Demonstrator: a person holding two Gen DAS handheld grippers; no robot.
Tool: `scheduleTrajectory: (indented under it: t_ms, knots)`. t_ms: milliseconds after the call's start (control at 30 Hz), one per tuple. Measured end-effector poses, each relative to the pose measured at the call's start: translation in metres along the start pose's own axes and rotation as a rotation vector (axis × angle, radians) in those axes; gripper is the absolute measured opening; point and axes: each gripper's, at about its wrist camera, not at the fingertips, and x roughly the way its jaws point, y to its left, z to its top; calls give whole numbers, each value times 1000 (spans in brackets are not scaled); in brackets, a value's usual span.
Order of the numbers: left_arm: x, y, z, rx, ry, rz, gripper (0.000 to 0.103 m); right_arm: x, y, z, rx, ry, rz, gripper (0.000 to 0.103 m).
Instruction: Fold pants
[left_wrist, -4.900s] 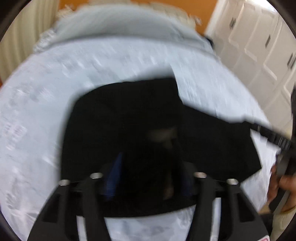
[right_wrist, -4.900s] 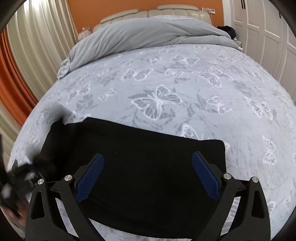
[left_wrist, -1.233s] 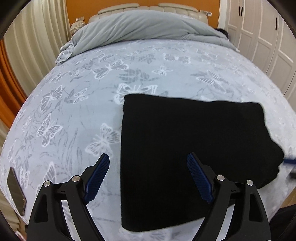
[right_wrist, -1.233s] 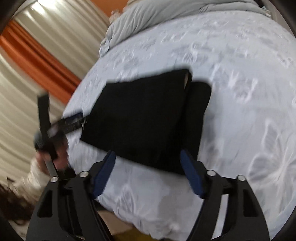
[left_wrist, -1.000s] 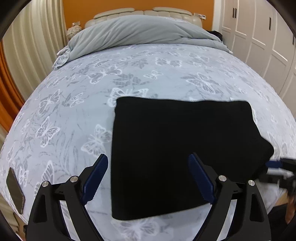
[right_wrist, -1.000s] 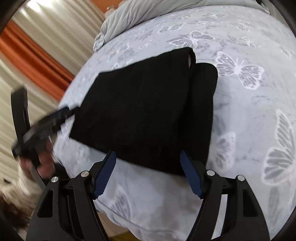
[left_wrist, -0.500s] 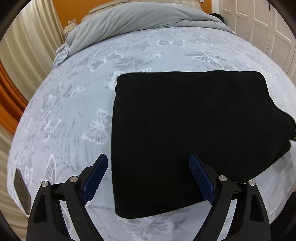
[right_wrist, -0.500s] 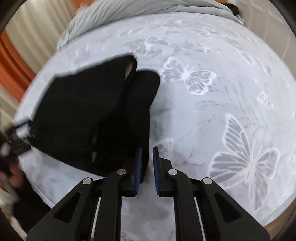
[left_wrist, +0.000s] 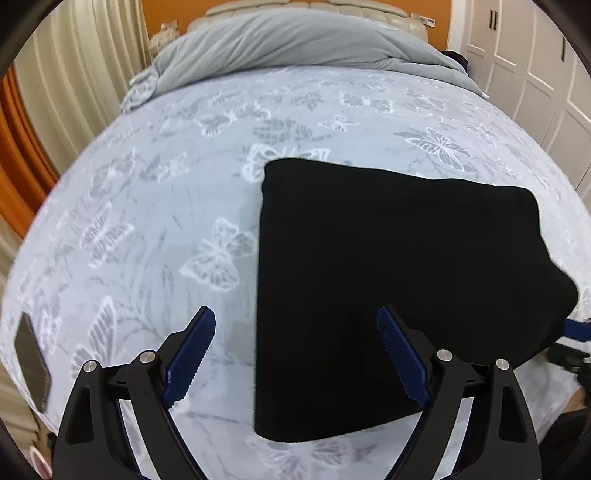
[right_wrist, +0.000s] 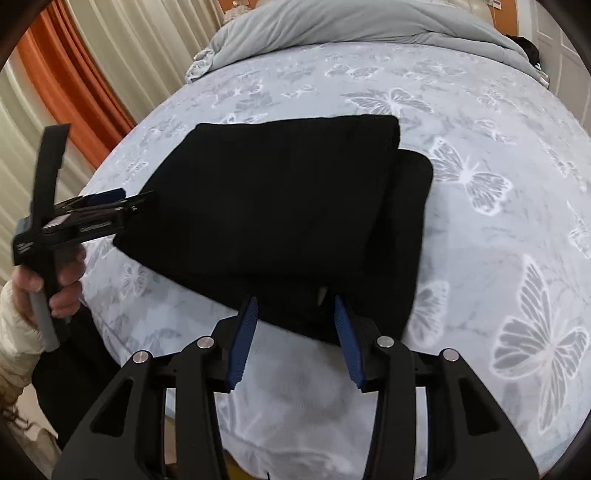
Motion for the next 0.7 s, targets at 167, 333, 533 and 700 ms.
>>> scheduleTrajectory:
  t_ms: [167, 333, 533, 700]
  knots:
    - [-1, -8, 0, 5, -11, -11, 87, 19, 2, 11, 33, 2, -25, 29]
    - [-11, -13, 0, 15, -47, -32, 87, -63, 21, 17, -31, -256, -87, 27]
    - [8, -27, -5, 77, 10, -7, 92, -4, -43, -12, 149, 17, -104, 34]
    - [-5, -27, -2, 68, -25, -46, 92, -67, -34, 7, 128, -178, -85, 83]
